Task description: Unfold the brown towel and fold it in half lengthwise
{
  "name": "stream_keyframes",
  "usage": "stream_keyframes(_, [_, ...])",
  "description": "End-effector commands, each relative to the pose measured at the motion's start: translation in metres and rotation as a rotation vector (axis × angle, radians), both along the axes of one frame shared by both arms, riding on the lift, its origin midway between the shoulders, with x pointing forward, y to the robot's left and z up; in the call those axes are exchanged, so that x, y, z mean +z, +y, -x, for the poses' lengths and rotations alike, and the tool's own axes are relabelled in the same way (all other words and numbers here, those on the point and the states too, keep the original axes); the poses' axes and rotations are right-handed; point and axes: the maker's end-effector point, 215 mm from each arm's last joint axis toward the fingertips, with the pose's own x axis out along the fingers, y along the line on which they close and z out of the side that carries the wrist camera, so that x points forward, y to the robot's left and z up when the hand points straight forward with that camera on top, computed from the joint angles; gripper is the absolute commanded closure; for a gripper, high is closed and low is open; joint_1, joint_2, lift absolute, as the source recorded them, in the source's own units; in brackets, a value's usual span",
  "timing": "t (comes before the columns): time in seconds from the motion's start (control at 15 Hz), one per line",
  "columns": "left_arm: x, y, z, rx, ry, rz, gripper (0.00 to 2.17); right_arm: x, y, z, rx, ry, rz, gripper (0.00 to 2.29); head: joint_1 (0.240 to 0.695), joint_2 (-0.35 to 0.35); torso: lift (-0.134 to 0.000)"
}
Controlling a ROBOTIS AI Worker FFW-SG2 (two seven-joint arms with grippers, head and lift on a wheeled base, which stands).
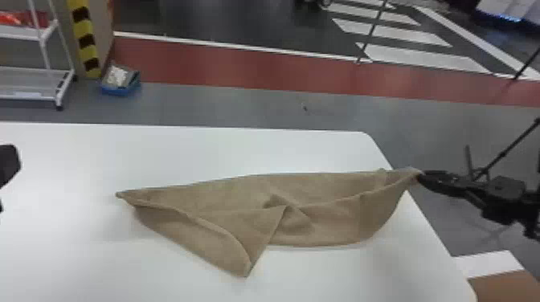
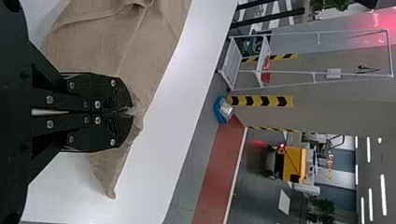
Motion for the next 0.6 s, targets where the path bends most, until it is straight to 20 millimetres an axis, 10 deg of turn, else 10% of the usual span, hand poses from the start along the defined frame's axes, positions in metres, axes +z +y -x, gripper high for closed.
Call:
stream_keyframes(0.0, [-0.014,-0.033,-0.003,-0.060,0.016,0.033,1.43,-0.008,0.003,0.002,0.000,0.009,0.000,1.15,0.695,-0.291,-0.107])
stream_keyframes(0.2, [-0.032,-0.100,-0.009,-0.176,0.013,0.095,1.43,-0.018,-0.007,0.011,-0.014,0.022,0.003,1.15,0.695,-0.340,-0.107])
stream_keyframes(0.53, [-0.045,-0.209,0.019,-0.386,0.061,0.283,0.57,-0.051,-0.015,0.030,-0.036,0.035,-0.002,1.15,0.695,-0.350,-0.107])
